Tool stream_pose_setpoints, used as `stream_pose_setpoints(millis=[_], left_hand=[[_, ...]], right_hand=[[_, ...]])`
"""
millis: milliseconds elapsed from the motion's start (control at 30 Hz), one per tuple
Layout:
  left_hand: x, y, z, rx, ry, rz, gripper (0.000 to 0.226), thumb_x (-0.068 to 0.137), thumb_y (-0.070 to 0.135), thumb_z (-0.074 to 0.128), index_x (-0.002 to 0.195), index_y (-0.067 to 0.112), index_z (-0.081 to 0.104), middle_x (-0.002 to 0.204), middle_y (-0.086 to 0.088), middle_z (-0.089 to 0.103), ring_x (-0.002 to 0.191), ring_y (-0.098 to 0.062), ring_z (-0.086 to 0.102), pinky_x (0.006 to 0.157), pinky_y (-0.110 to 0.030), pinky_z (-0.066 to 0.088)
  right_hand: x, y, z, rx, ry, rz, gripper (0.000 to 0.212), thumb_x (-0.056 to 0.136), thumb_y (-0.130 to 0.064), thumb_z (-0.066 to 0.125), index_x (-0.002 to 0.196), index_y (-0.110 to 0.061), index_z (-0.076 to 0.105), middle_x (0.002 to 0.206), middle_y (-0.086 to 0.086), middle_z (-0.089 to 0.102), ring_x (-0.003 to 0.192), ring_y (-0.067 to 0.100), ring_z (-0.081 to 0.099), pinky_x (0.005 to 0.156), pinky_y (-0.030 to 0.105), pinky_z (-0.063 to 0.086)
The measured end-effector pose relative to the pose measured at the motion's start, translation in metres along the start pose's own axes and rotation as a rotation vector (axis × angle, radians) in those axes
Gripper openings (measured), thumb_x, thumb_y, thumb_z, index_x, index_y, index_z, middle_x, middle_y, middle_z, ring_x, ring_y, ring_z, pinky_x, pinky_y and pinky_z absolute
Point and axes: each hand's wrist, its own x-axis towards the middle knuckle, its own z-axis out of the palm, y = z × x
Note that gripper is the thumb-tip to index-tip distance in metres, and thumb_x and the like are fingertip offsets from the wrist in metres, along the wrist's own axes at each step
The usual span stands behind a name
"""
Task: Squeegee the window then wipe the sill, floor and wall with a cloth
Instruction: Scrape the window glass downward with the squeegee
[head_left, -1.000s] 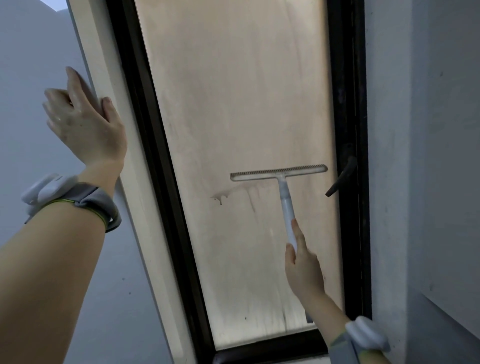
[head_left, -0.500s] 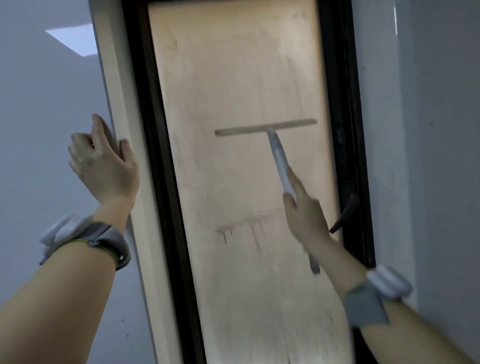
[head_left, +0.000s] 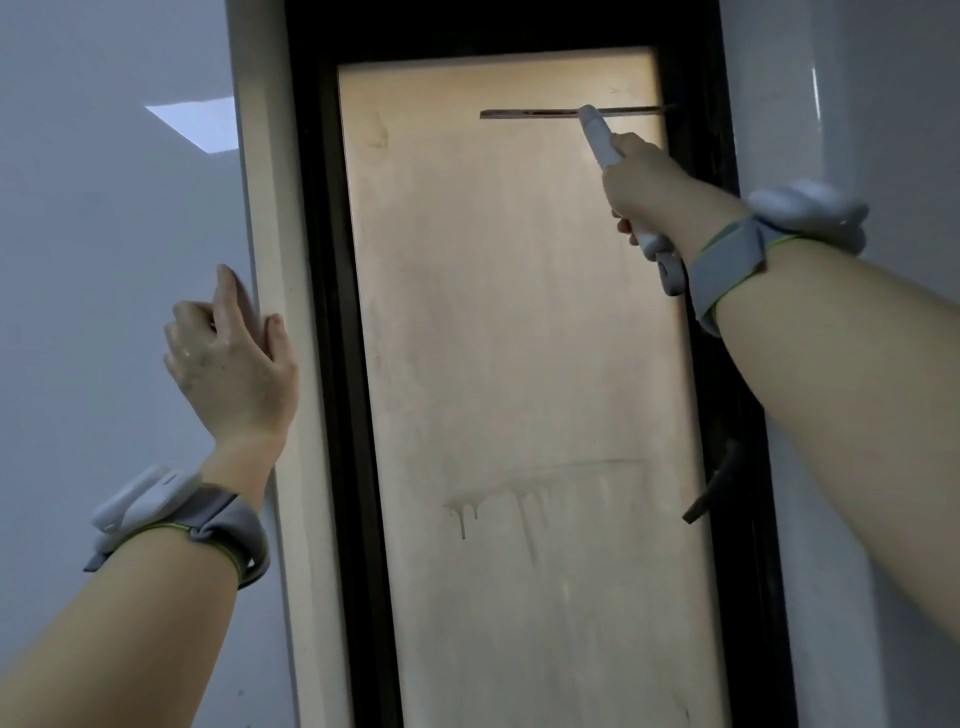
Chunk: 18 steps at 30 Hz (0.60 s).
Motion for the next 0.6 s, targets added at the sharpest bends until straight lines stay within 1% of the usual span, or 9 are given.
stream_pose_setpoints(millis=[67,100,200,267,300,367,433,500,600], left_hand=[[-0.001,0.001,0.000,0.007,-0.004,-0.003,0.052,0.094,0.027,0.049,0.142,0.014,0.032,0.119,-0.023,0.044,0.109,-0.038,0.041,0.098,-0.048,0.031],[0.000,0.001,0.000,0.011,-0.001,-0.003,0.053,0.094,0.027,0.049,0.142,0.013,0.032,0.119,-0.023,0.044,0.109,-0.038,0.041,0.098,-0.048,0.031],[0.000,0.002,-0.001,0.009,-0.001,0.001,0.053,0.094,0.027,0.049,0.142,0.013,0.032,0.120,-0.024,0.044,0.109,-0.040,0.042,0.098,-0.049,0.032],[0.000,0.002,-0.002,0.014,-0.003,-0.003,0.052,0.094,0.027,0.048,0.142,0.013,0.032,0.120,-0.024,0.044,0.110,-0.040,0.041,0.098,-0.049,0.031],[0.000,0.002,-0.002,0.015,-0.002,-0.004,0.052,0.095,0.027,0.048,0.142,0.013,0.032,0.121,-0.024,0.044,0.111,-0.040,0.041,0.099,-0.049,0.031],[-0.001,0.002,-0.001,0.014,-0.002,0.000,0.052,0.095,0.028,0.047,0.142,0.013,0.032,0.121,-0.024,0.044,0.112,-0.040,0.041,0.100,-0.049,0.030],[-0.001,0.002,-0.001,0.015,0.001,0.004,0.052,0.094,0.028,0.047,0.142,0.014,0.032,0.121,-0.024,0.044,0.112,-0.039,0.041,0.100,-0.049,0.031],[-0.002,0.002,-0.001,0.016,-0.003,0.002,0.052,0.094,0.029,0.046,0.142,0.014,0.031,0.121,-0.024,0.044,0.112,-0.039,0.041,0.099,-0.048,0.031],[-0.001,0.001,0.000,0.022,0.000,-0.005,0.053,0.094,0.029,0.046,0.143,0.014,0.031,0.122,-0.024,0.043,0.112,-0.039,0.041,0.100,-0.048,0.031]], right_hand=[[-0.004,0.009,0.004,-0.024,-0.003,0.016,0.048,0.093,-0.025,0.021,0.137,-0.040,0.026,0.085,0.001,0.046,0.064,0.021,0.045,0.051,0.026,0.037],[-0.007,0.013,0.008,-0.033,-0.002,0.015,0.053,0.092,-0.020,0.021,0.140,-0.040,0.021,0.088,0.002,0.047,0.065,0.022,0.047,0.050,0.027,0.040],[-0.022,0.033,0.021,-0.022,-0.001,0.017,0.055,0.094,-0.020,0.023,0.144,-0.042,0.010,0.092,0.005,0.050,0.066,0.025,0.049,0.056,0.033,0.045],[-0.032,0.048,0.031,-0.025,0.008,0.010,0.051,0.097,-0.025,0.024,0.143,-0.043,0.010,0.095,0.009,0.053,0.068,0.027,0.052,0.060,0.036,0.049],[-0.037,0.056,0.037,-0.033,0.013,0.007,0.050,0.097,-0.026,0.025,0.143,-0.043,0.011,0.096,0.011,0.055,0.068,0.028,0.053,0.059,0.035,0.048],[-0.049,0.073,0.048,-0.052,0.034,-0.004,0.050,0.097,-0.027,0.026,0.142,-0.043,0.012,0.092,0.013,0.057,0.066,0.029,0.054,0.054,0.031,0.044],[-0.064,0.091,0.061,-0.063,0.052,-0.006,0.050,0.098,-0.027,0.027,0.143,-0.043,0.012,0.081,0.013,0.057,0.061,0.029,0.052,0.051,0.031,0.040],[-0.083,0.110,0.077,-0.075,0.069,-0.016,0.051,0.098,-0.026,0.029,0.143,-0.042,0.012,0.068,0.009,0.051,0.054,0.026,0.048,0.047,0.031,0.034],[-0.118,0.145,0.107,-0.076,0.100,-0.022,0.053,0.098,-0.025,0.033,0.143,-0.042,0.012,0.059,0.009,0.048,0.050,0.029,0.047,0.044,0.032,0.029]])
